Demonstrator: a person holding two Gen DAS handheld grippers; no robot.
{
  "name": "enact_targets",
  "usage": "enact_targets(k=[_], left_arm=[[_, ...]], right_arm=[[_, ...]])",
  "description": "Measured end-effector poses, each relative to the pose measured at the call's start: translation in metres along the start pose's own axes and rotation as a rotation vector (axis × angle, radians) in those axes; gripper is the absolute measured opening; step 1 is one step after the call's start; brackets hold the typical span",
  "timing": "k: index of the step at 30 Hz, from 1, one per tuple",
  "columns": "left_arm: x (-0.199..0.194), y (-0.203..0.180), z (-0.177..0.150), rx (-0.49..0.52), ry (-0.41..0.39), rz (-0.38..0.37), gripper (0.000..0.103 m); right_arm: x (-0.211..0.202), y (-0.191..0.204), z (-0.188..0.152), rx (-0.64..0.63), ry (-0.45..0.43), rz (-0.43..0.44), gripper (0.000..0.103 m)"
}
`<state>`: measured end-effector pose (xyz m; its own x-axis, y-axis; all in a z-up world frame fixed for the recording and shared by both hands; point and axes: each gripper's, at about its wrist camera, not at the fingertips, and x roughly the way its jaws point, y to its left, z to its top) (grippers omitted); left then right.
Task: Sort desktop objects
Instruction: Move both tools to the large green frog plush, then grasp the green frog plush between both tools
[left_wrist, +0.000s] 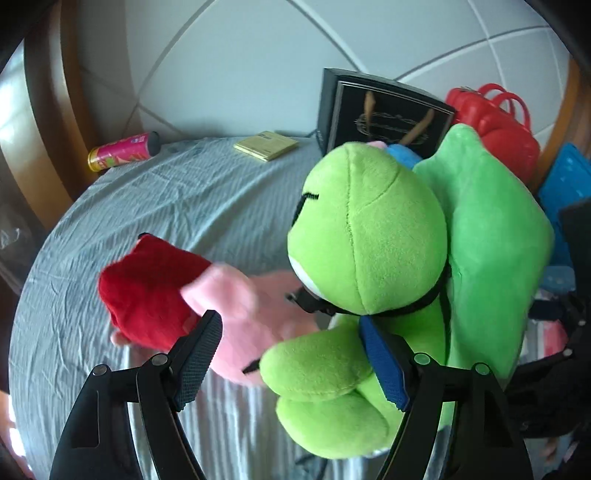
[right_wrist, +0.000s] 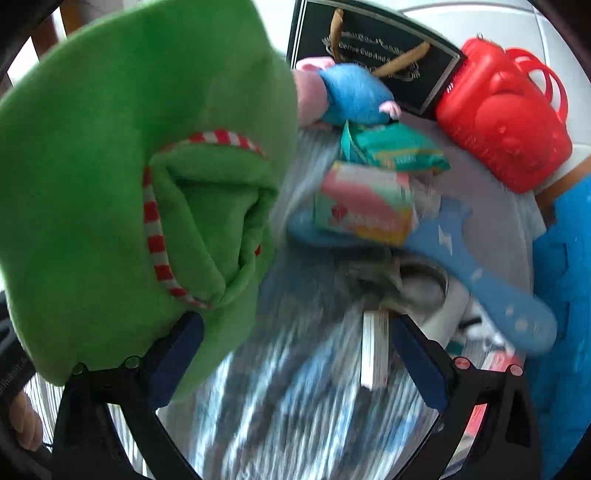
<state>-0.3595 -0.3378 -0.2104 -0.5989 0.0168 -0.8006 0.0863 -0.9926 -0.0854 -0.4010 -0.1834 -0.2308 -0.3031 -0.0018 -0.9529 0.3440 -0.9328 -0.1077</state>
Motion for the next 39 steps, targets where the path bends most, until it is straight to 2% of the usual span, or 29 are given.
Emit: enact_targets(k=[3, 5, 8, 11, 14, 20, 26, 30, 33, 37, 39], left_arm=[[-0.015, -0.026, -0.023, 0.072, 0.019, -0.103, 0.082], [-0.021, -0.047, -0.039, 0.128, 0.044, -0.151, 0.082], [-0.025, -0.08, -0.068, 0.22, 0.074, -0.182, 0.082], [-0.032, -0.108, -0.086, 0.261, 0.074, -0.194, 0.082], [-0.041, -0.127, -0.096, 0.281, 0.056, -0.15, 0.082], [-0.065, -0.138, -0.097, 0.248, 0.014, -0.067, 0.083], [-0.07, -0.121, -0.093, 0.215, 0.001, 0.035, 0.083], [-0.064, -0.111, -0.09, 0.195, 0.019, 0.028, 0.083], [-0.059, -0.104, -0.088, 0.181, 0.034, 0.019, 0.083], [-0.05, -0.116, -0.089, 0.197, 0.056, -0.031, 0.083], [-0.037, -0.123, -0.096, 0.221, 0.09, -0.028, 0.083]], right_arm=[[0.0, -0.008, -0.056, 0.042, 0.049, 0.043, 0.103], [-0.002, -0.019, -0.087, 0.094, 0.073, 0.034, 0.103], [-0.018, -0.049, -0.12, 0.183, 0.07, -0.001, 0.103], [-0.045, -0.082, -0.141, 0.217, 0.039, -0.072, 0.103], [-0.067, -0.108, -0.156, 0.22, 0.007, -0.094, 0.103], [-0.096, -0.152, -0.17, 0.264, -0.101, -0.044, 0.103], [-0.078, -0.157, -0.17, 0.298, -0.113, 0.063, 0.103], [-0.065, -0.145, -0.169, 0.317, -0.104, 0.108, 0.103], [-0.059, -0.131, -0.163, 0.302, -0.099, 0.103, 0.103], [-0.056, -0.126, -0.154, 0.319, -0.107, 0.096, 0.103], [-0.049, -0.127, -0.149, 0.332, -0.1, 0.11, 0.103]])
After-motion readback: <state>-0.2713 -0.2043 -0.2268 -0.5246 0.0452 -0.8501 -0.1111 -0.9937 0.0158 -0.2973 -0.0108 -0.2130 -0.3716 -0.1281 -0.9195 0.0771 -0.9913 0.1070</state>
